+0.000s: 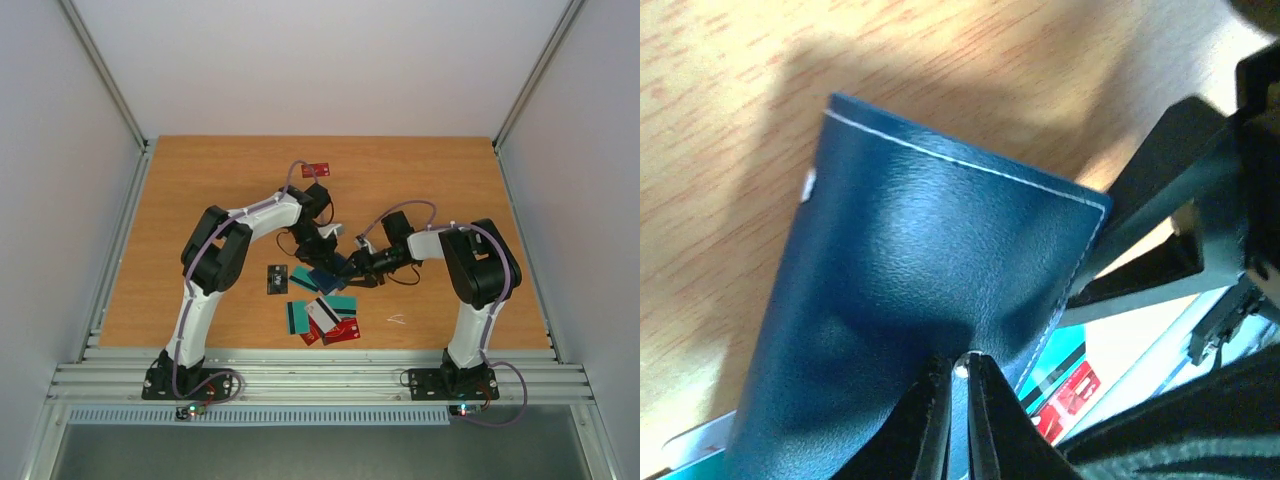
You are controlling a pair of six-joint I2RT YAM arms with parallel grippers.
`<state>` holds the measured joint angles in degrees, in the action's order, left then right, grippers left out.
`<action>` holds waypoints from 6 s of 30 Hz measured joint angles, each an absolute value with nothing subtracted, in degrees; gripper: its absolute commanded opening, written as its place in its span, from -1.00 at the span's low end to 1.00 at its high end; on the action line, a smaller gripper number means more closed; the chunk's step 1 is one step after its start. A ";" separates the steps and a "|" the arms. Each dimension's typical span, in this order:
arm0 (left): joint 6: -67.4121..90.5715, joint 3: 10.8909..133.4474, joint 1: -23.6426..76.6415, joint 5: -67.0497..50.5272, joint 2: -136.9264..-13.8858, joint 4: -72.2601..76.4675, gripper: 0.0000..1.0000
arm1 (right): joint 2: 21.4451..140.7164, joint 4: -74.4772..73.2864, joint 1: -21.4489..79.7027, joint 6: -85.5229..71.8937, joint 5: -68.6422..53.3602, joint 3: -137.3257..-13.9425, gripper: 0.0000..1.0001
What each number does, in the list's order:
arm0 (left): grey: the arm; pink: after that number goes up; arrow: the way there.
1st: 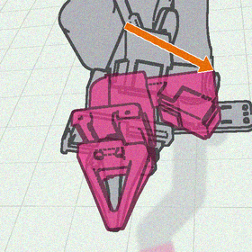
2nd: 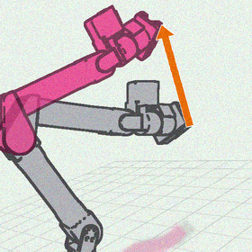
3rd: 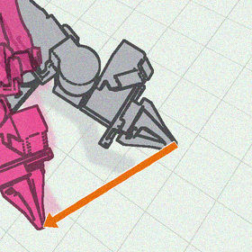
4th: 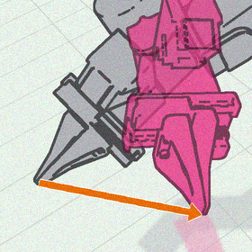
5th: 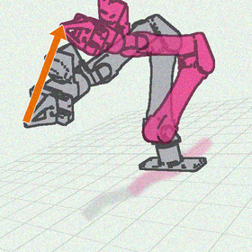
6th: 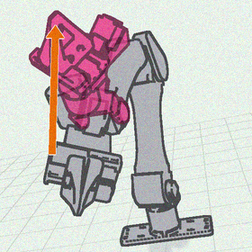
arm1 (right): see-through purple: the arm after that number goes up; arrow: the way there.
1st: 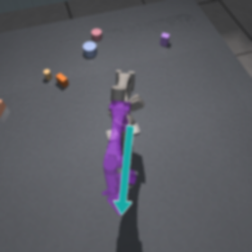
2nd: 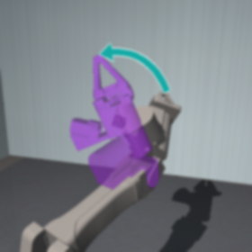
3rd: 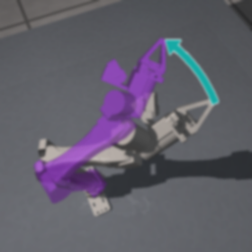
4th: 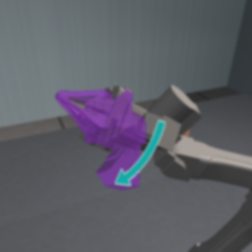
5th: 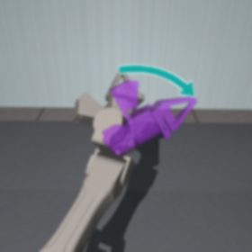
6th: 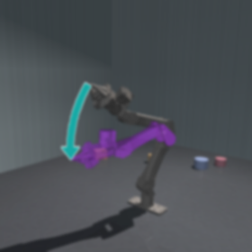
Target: Put the credit cards into the card holder
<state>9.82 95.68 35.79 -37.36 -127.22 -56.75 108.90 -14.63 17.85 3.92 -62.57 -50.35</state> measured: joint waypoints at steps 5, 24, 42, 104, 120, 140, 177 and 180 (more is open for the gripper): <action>9.80 95.68 34.94 -39.77 -128.01 -56.73 -0.83 | 109.06 -15.07 20.29 4.27 -63.51 -49.50 -0.09; 13.02 95.13 33.45 -44.45 -129.19 -55.75 -0.84 | 108.47 -14.61 25.15 5.23 -63.96 -49.17 -0.09; 17.39 89.86 29.85 -53.80 -129.32 -50.98 -0.82 | 103.94 -17.50 29.63 4.34 -58.37 -49.01 -0.03; 16.51 71.07 35.99 -22.22 -108.71 -46.63 -0.81 | 101.54 -17.39 36.34 -11.51 -37.28 -54.26 -0.55; 16.51 70.37 35.97 -22.35 -108.33 -45.78 -0.82 | 105.75 -19.84 36.34 -11.46 -36.56 -59.66 -0.62; 17.80 67.05 33.32 -28.16 -107.09 -41.98 -0.76 | 108.40 -23.99 36.34 -7.77 -35.09 -64.95 -0.46; 16.43 67.40 30.94 -37.04 -108.95 -38.74 -0.99 | 112.55 -22.28 32.47 -6.22 -42.81 -67.22 -0.50; 16.73 67.40 30.92 -37.06 -108.95 -38.59 -0.99 | 112.66 -22.26 32.34 -6.22 -43.09 -67.22 -0.50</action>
<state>16.73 67.40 30.92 -37.06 -108.95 -38.59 112.66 -22.26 32.34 -6.22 -43.09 -67.22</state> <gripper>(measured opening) 0.015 0.250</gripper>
